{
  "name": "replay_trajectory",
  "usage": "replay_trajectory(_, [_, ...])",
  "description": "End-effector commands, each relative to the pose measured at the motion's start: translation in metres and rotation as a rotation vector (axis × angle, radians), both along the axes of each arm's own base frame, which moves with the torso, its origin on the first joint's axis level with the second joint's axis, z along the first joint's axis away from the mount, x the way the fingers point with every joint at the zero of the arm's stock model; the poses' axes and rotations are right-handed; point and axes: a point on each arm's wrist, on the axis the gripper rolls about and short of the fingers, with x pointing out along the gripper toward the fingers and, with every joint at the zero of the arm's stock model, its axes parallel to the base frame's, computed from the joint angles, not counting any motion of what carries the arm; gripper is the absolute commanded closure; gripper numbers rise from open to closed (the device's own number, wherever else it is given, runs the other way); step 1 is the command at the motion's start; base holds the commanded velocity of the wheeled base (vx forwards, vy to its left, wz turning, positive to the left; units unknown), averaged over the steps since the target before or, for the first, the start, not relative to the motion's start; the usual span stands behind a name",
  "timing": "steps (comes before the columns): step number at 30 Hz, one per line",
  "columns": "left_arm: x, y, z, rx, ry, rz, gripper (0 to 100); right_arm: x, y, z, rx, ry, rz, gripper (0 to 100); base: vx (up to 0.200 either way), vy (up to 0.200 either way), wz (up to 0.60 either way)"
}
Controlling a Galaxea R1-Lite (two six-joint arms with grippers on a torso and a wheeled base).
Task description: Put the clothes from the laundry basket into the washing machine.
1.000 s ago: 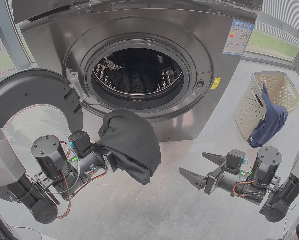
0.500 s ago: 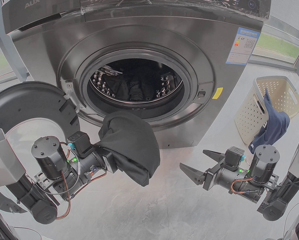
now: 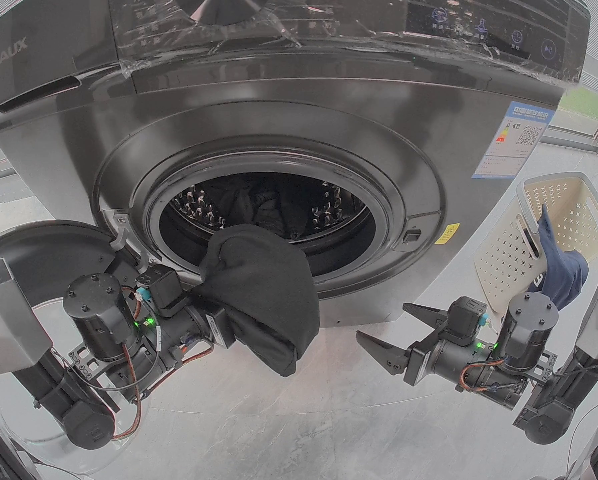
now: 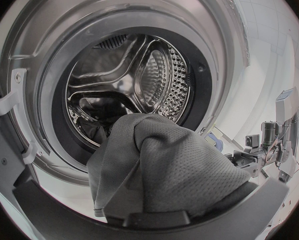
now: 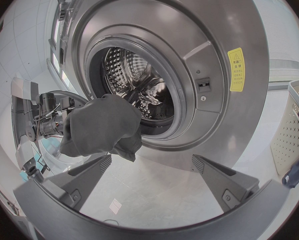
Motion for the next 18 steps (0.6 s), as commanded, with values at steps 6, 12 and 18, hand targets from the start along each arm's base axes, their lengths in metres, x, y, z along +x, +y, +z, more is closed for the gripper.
replay_trajectory(6, [0.002, -0.002, 0.003, -0.008, -0.013, -0.002, 100, -0.005, 0.005, 0.0, 0.0, 0.001, 0.028, 0, 0.0, 0.0, 0.0])
replay_trajectory(12, [0.02, -0.019, 0.012, -0.054, -0.067, -0.021, 100, -0.012, 0.013, 0.003, 0.01, -0.009, 0.065, 0, 0.0, 0.0, 0.0])
replay_trajectory(18, [0.063, -0.037, 0.006, -0.059, -0.127, 0.006, 100, -0.013, 0.012, 0.002, 0.004, -0.004, 0.067, 0, 0.0, 0.0, 0.0])
